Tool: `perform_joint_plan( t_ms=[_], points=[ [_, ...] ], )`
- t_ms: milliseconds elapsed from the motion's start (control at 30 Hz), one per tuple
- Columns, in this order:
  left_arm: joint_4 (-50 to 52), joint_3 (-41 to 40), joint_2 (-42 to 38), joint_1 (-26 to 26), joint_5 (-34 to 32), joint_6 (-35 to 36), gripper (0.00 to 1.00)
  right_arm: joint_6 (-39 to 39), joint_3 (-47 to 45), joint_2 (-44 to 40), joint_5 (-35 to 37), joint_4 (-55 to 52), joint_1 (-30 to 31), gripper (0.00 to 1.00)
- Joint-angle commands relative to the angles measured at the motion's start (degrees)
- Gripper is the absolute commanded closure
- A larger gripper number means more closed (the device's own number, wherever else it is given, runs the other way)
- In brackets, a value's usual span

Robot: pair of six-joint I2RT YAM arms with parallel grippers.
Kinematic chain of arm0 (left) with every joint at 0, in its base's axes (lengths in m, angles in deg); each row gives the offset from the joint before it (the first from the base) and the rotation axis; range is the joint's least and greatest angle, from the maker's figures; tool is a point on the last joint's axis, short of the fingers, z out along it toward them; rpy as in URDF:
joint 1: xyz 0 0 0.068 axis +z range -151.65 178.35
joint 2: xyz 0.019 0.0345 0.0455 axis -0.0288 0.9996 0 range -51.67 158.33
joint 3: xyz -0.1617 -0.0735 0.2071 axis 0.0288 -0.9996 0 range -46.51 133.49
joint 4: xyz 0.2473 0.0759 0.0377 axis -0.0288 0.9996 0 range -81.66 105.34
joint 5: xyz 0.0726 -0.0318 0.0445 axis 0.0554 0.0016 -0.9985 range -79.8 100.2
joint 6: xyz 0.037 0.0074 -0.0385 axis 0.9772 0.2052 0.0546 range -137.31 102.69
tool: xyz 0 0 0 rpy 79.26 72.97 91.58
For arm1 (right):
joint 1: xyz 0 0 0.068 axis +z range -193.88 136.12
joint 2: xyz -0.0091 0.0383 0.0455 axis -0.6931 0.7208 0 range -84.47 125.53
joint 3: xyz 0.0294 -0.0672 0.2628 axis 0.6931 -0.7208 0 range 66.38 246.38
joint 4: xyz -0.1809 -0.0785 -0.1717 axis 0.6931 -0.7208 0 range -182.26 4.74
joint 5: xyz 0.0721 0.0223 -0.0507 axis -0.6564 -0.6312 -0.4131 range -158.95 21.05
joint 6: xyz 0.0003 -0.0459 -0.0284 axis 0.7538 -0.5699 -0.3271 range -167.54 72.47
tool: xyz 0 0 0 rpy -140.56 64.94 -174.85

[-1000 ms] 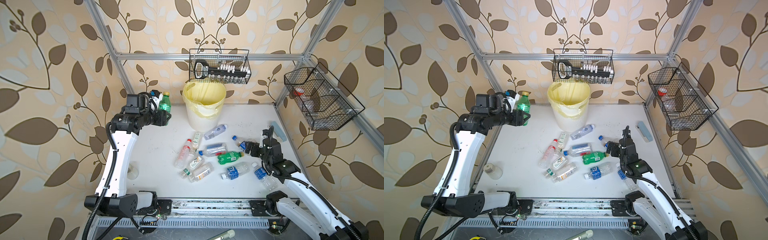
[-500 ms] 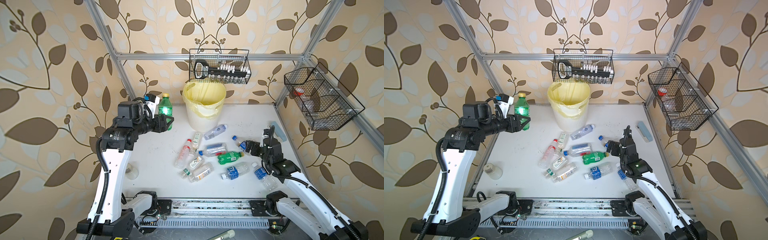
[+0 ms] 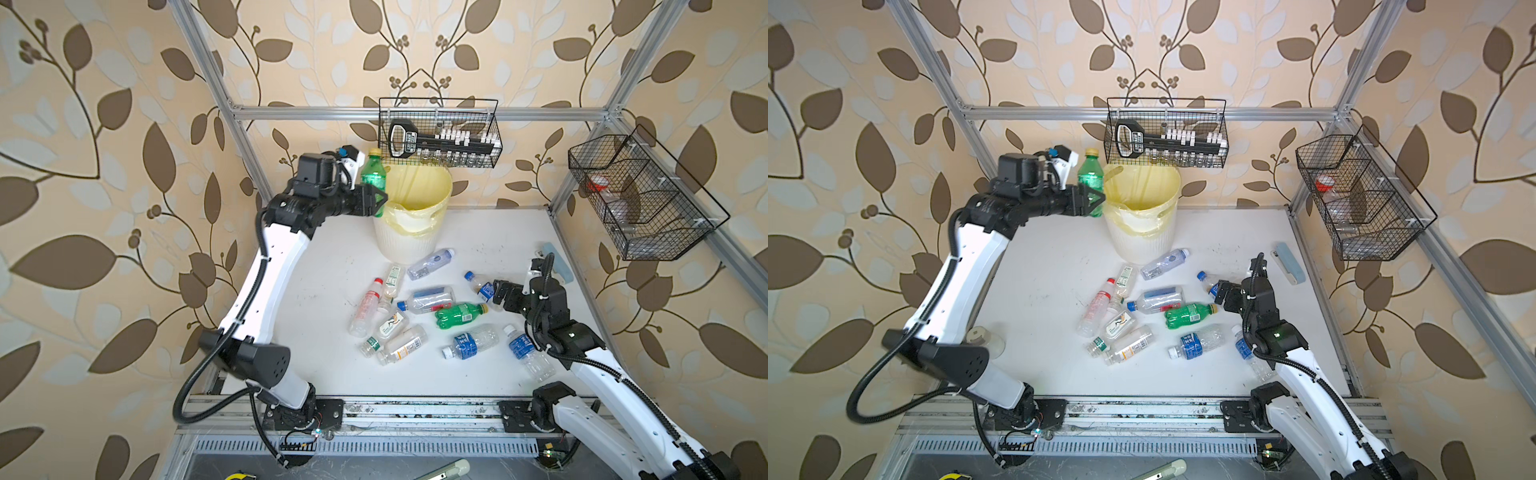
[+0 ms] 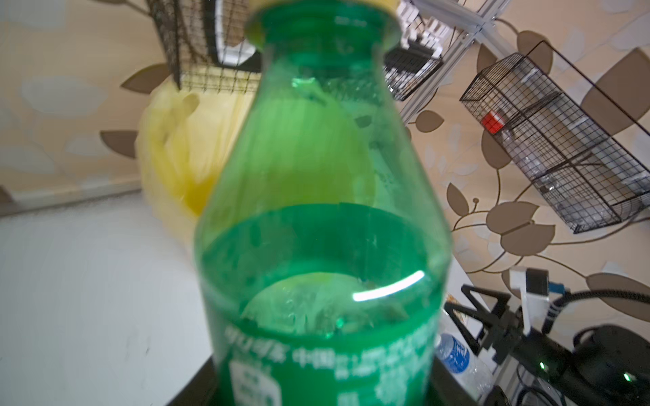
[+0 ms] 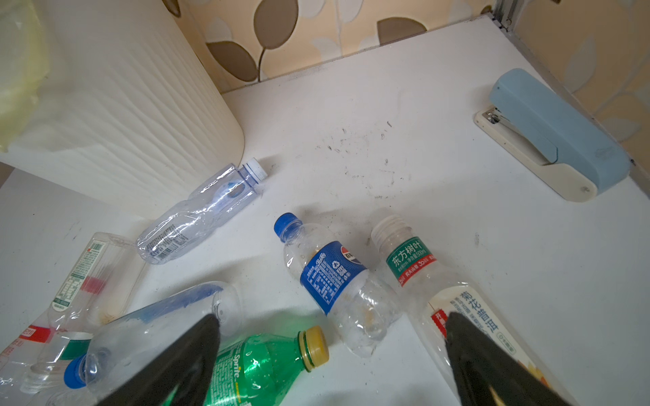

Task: Throw the plastic bottles in the bin
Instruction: Throw the plastic bottle into the trash bin.

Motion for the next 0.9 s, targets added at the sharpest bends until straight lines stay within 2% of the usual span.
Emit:
perform_joint_plan(
  t_ms=[0, 33, 100, 267, 500, 700, 867],
  points=[
    [-1.13, 16.25, 12.87, -0.81, -5.09, -3.59, 0.02, 1.28, -0.31, -1.66, 1.23, -2.27, -0.17, 0.00],
    [-1.31, 19.75, 15.50, -1.05, -6.53, -2.37, 0.01, 1.64, -0.15, -2.11, 0.91, -2.67, -0.20, 0.00],
    [-2.86, 20.12, 15.81, -1.61, -10.42, -1.07, 0.01, 2.82, 0.16, -3.11, 0.40, -3.71, -0.23, 0.00],
    [-4.09, 18.43, 8.39, -1.53, -10.00, -0.90, 0.01, 3.02, -0.06, -4.88, -0.34, -4.85, -0.16, 0.00],
    [-3.45, 8.31, -4.67, -1.52, -11.87, 0.94, 0.01, 3.15, 0.30, -3.63, -1.38, -3.35, -0.16, 0.00],
    [-7.43, -11.54, -17.68, -1.52, -12.12, 4.82, 0.01, 4.61, 0.12, -3.48, -0.25, -3.93, -0.15, 0.00],
    [-5.08, -18.25, -22.13, -1.52, -12.90, 8.79, 0.01, 8.38, 0.37, -3.51, 2.16, -5.97, -0.09, 0.00]
  ],
)
